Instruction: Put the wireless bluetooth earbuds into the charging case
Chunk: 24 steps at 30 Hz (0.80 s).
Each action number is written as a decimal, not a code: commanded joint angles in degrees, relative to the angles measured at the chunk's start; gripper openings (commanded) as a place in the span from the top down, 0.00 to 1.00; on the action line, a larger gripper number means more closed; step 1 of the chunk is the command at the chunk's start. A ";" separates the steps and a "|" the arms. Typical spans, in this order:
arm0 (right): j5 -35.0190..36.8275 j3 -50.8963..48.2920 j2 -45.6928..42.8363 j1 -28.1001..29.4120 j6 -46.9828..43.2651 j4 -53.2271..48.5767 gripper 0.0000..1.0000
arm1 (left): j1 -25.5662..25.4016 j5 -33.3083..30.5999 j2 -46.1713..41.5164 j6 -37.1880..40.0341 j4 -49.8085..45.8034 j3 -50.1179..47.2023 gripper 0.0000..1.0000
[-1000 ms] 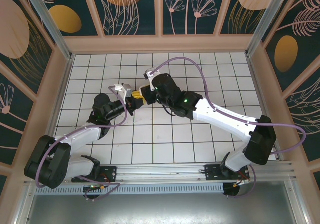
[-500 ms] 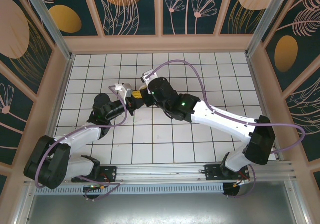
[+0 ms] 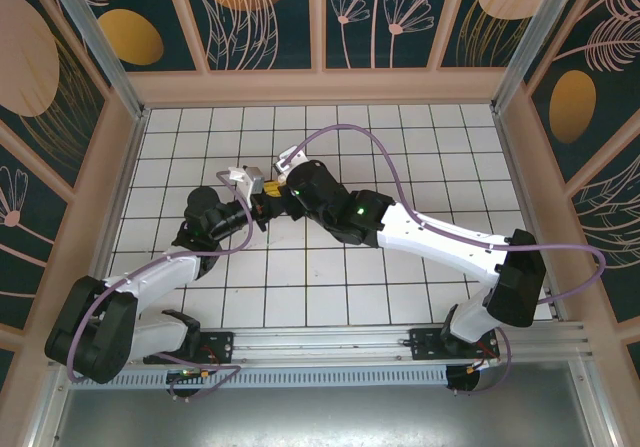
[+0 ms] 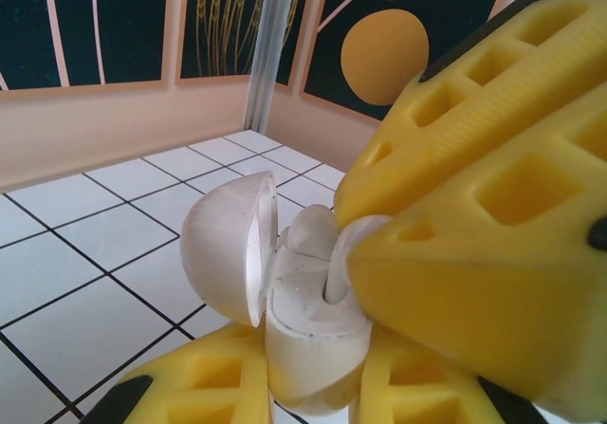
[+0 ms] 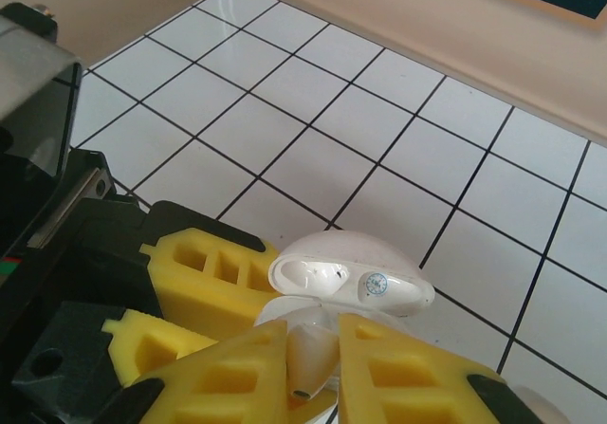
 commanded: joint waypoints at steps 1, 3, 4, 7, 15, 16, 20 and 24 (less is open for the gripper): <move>-2.88 0.88 0.32 0.52 -0.14 -1.87 0.80 | 0.00 -0.83 -1.46 1.00 2.64 2.29 0.90; -3.51 0.70 -0.03 0.59 0.08 -0.88 0.77 | -0.01 -0.77 -1.38 1.08 2.65 2.26 0.90; -3.79 0.60 -0.18 0.46 0.16 -0.54 0.75 | -0.04 -0.70 -1.38 1.04 2.64 2.26 0.90; -4.89 0.35 -0.81 0.26 0.55 0.78 0.71 | -0.05 -0.49 -1.20 1.30 2.53 2.10 0.90; -8.87 -0.67 -2.42 -1.30 2.23 2.91 0.63 | -0.05 -0.07 -0.78 1.13 2.80 1.83 0.90; -9.23 -0.73 -2.64 -1.49 2.42 3.16 0.62 | -0.04 -0.03 -0.76 1.13 2.87 1.87 0.90; -11.05 -1.26 -3.97 -2.50 3.29 4.17 0.57 | -0.05 0.09 -0.52 1.22 2.75 1.90 0.90; -13.29 -1.88 -5.86 -3.49 4.20 5.47 0.54 | -0.05 0.23 -0.32 1.31 2.64 1.89 0.90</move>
